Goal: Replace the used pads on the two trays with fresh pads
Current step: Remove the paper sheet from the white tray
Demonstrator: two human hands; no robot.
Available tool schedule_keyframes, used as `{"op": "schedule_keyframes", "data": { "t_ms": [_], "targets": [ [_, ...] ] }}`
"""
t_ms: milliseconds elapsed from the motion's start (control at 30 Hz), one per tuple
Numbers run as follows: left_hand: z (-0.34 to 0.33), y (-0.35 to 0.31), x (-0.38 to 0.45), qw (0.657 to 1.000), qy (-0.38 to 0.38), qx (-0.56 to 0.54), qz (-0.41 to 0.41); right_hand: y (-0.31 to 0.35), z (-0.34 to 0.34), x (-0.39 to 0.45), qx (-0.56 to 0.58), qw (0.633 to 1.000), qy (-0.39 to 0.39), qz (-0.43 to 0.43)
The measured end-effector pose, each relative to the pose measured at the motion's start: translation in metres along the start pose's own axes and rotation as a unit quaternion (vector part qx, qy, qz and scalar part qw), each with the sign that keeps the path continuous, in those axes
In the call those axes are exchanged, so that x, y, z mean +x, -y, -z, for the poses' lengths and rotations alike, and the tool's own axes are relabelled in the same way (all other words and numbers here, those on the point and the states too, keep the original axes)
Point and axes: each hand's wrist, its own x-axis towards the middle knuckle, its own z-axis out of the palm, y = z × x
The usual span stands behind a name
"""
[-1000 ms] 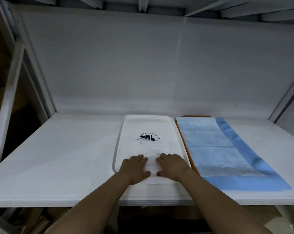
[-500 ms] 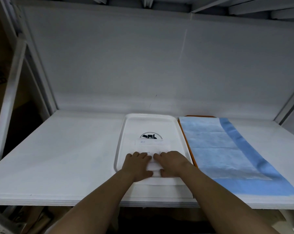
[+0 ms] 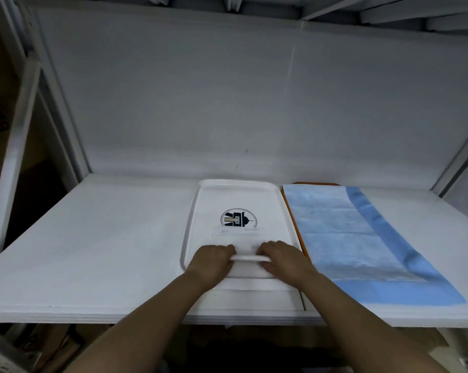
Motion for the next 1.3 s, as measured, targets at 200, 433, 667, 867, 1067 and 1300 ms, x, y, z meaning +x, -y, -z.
{"op": "schedule_keyframes", "data": {
  "t_ms": [200,433,667,867,1067,1300],
  "targets": [
    [0.016,0.008,-0.021,0.962,0.011,-0.23,0.143,0.009,0.008,-0.019,0.192,0.973,-0.015,-0.126],
    [0.018,0.015,-0.021,0.931,-0.008,-0.317,0.183,0.011,0.004,-0.02,0.265,0.943,-0.066,-0.189],
    [0.008,0.01,-0.005,0.951,-0.025,-0.202,0.233,0.014,-0.01,0.002,0.175,0.952,-0.094,-0.234],
    [-0.006,0.012,0.013,0.951,-0.037,-0.162,0.262,0.014,-0.022,0.018,0.09,0.953,-0.121,-0.262],
    [-0.019,0.008,0.02,0.984,-0.052,-0.019,0.168,0.01,-0.035,0.033,0.062,0.954,-0.133,-0.262],
    [-0.032,-0.008,0.024,0.996,0.045,0.011,0.082,0.007,-0.046,0.039,-0.016,0.961,-0.183,-0.206]
  ]
}}
